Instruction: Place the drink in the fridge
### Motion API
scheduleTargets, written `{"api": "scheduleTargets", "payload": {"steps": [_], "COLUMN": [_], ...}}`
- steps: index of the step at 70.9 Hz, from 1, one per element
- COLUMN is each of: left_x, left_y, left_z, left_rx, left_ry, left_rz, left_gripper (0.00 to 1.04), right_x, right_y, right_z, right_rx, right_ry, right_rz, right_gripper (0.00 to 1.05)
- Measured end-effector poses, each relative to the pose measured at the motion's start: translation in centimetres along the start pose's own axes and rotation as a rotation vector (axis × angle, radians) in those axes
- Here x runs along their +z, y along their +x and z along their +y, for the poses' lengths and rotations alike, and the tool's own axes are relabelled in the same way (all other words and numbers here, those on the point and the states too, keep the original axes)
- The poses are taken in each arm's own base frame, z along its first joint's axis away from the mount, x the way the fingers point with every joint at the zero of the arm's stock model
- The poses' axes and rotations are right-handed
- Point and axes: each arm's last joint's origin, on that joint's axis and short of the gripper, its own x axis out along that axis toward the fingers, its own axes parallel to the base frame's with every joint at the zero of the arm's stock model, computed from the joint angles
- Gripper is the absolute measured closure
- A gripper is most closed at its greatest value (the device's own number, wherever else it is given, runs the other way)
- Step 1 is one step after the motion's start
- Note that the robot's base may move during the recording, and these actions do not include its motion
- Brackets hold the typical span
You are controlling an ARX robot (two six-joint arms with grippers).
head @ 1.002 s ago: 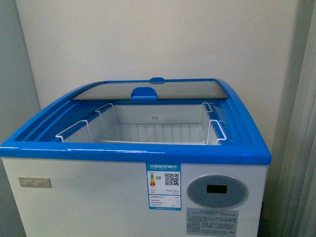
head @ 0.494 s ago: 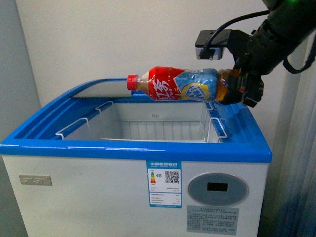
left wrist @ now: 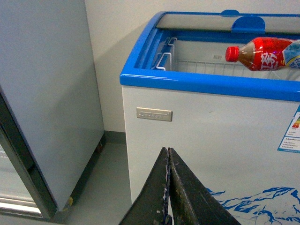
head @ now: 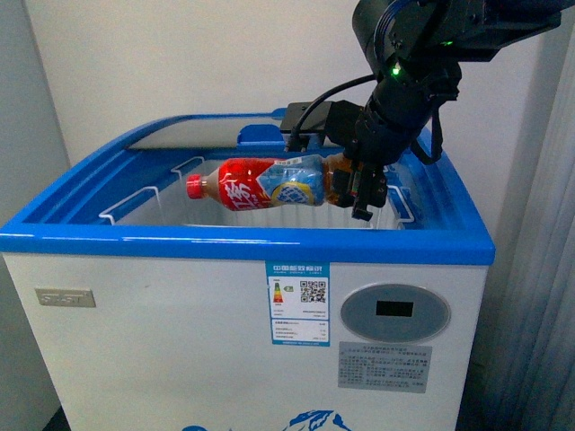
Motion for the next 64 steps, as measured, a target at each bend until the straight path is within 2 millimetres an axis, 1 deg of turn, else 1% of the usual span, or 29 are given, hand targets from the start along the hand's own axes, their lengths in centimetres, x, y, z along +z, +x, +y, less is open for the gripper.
{"api": "scheduleTargets", "payload": {"steps": [4,9,14,27,30,37,43,47,48,49,50,51,52,53,54,55,58,61,62,63,64], "left_x": [0.1,0.2,0.2,0.4,0.4,0.4,0.4,0.4,0.4,0.4,0.4,0.4,0.4,0.4,0.4,0.4,0.4,0.4,0.4,0.4,0.4], "left_y": [-0.3,-0.5,-0.7,-1.3,-1.5,-1.8,-2.0,-2.1,-2.2,-2.2,-2.2,-2.3,-2.3,-2.3,-2.4,-2.4,-2.5,-2.6,-2.6,-2.7,-2.7], "left_z": [0.0,0.0,0.0,0.0,0.0,0.0,0.0,0.0,0.0,0.0,0.0,0.0,0.0,0.0,0.0,0.0,0.0,0.0,0.0,0.0,0.0], "left_rx": [0.0,0.0,0.0,0.0,0.0,0.0,0.0,0.0,0.0,0.0,0.0,0.0,0.0,0.0,0.0,0.0,0.0,0.0,0.0,0.0,0.0], "left_ry": [0.0,0.0,0.0,0.0,0.0,0.0,0.0,0.0,0.0,0.0,0.0,0.0,0.0,0.0,0.0,0.0,0.0,0.0,0.0,0.0,0.0], "left_rz": [-0.005,-0.006,-0.008,-0.014,-0.014,-0.014,-0.015,-0.015,-0.016,-0.015,-0.016,-0.015,-0.015,-0.015,-0.016,-0.016,-0.016,-0.015,-0.015,-0.015,-0.015], "left_gripper": [1.02,1.02,1.02,1.02,1.02,1.02,1.02,1.02,1.02,1.02,1.02,1.02,1.02,1.02,1.02,1.02,1.02,1.02,1.02,1.02,1.02], "right_x": [0.0,0.0,0.0,0.1,0.0,-0.6,-1.5,-2.3,-2.6,-2.7,-3.1,-3.3,-3.9,-4.3,-4.8,-5.6,-7.4,-8.7,-9.4,-9.8,-10.5], "right_y": [0.5,0.8,0.8,-0.2,-0.6,-2.3,-5.1,-7.8,-8.8,-9.3,-10.3,-10.9,-12.6,-13.7,-14.9,-16.6,-20.0,-22.1,-23.1,-23.5,-24.4], "right_z": [0.2,0.2,0.0,0.0,0.0,-0.5,-1.5,-2.1,-2.3,-2.4,-2.5,-2.5,-2.4,-2.3,-2.0,-1.5,0.1,1.5,2.3,2.7,3.6], "right_rx": [-0.019,-0.046,-0.06,-0.073,-0.072,-0.092,-0.142,-0.193,-0.209,-0.215,-0.227,-0.233,-0.243,-0.251,-0.257,-0.259,-0.253,-0.248,-0.241,-0.238,-0.232], "right_ry": [-0.001,0.019,0.052,0.104,0.12,0.17,0.255,0.342,0.377,0.396,0.426,0.446,0.521,0.566,0.601,0.673,0.825,0.906,0.958,0.98,1.014], "right_rz": [0.002,-0.001,-0.019,-0.069,-0.082,-0.112,-0.151,-0.172,-0.18,-0.183,-0.189,-0.193,-0.203,-0.205,-0.203,-0.203,-0.192,-0.171,-0.162,-0.155,-0.142], "right_gripper": [0.58,0.46,0.36,0.07,0.07,0.08,0.08,0.08,0.08,0.08,0.08,0.08,0.08,0.08,0.08,0.08,0.08,0.08,0.08,0.08,0.08]}}
